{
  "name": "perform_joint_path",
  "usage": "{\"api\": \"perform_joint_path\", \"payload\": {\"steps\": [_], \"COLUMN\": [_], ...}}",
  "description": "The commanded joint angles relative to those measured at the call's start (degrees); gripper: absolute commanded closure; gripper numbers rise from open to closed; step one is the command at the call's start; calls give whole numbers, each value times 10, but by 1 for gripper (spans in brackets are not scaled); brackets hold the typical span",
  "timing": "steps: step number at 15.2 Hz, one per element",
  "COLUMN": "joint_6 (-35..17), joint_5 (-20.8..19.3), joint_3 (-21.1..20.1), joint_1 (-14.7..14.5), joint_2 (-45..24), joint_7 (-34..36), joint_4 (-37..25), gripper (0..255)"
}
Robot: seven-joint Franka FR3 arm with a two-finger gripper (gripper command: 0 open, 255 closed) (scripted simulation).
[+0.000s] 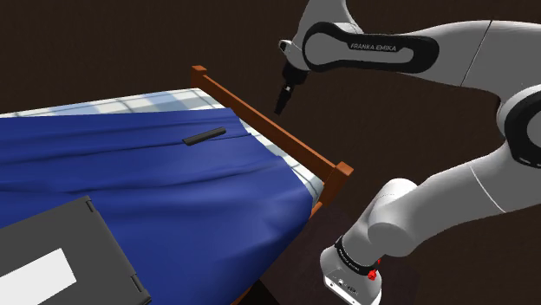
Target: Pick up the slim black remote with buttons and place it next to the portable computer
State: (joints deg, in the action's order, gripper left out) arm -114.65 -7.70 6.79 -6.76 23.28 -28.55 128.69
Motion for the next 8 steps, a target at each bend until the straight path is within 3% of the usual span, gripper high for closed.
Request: {"api": "perform_joint_path", "payload": {"steps": [1, 8], "joint_6": [-20, -76], "joint_5": [6, 41], "joint_3": [11, 26], "joint_1": [-11, -42], "joint_2": [-42, -190], "joint_7": [-48, -202], "joint_4": [-22, -104], "gripper": [0, 0]}}
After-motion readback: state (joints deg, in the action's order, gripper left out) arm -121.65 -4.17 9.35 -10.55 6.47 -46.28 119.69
